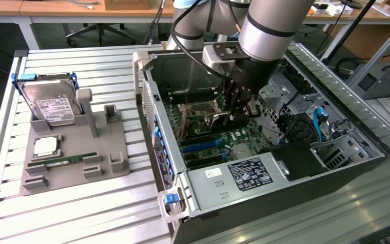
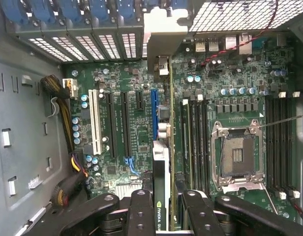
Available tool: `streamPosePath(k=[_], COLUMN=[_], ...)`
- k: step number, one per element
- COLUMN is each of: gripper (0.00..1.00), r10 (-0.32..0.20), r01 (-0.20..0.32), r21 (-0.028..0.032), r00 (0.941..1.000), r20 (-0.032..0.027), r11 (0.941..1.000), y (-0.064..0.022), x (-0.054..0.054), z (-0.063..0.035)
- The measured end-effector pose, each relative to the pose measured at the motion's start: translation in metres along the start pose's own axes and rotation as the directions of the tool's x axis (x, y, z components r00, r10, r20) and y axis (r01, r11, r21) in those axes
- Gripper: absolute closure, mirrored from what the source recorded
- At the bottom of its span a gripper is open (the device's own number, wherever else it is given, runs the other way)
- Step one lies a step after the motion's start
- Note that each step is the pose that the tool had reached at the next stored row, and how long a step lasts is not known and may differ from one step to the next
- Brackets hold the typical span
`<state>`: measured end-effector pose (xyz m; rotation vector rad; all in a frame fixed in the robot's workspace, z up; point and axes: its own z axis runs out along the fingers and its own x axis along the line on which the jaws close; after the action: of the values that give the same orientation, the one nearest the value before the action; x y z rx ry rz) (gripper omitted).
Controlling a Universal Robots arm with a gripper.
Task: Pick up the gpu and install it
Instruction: 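Insert the gpu into the slot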
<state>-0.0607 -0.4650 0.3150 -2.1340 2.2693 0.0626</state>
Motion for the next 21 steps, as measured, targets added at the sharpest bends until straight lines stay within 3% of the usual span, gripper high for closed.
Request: streamPosePath(k=[15, 21], gripper=[0.73, 0.73], r10=[0.0, 0.0], r01=[0.0, 0.0], r21=[0.0, 0.0], r00=[1.0, 1.0], r20=[0.0, 0.0], r11=[1.0, 1.0], y=[0.0003, 0.004], x=[0.0042, 0.0058], z=[0.0003, 0.0007])
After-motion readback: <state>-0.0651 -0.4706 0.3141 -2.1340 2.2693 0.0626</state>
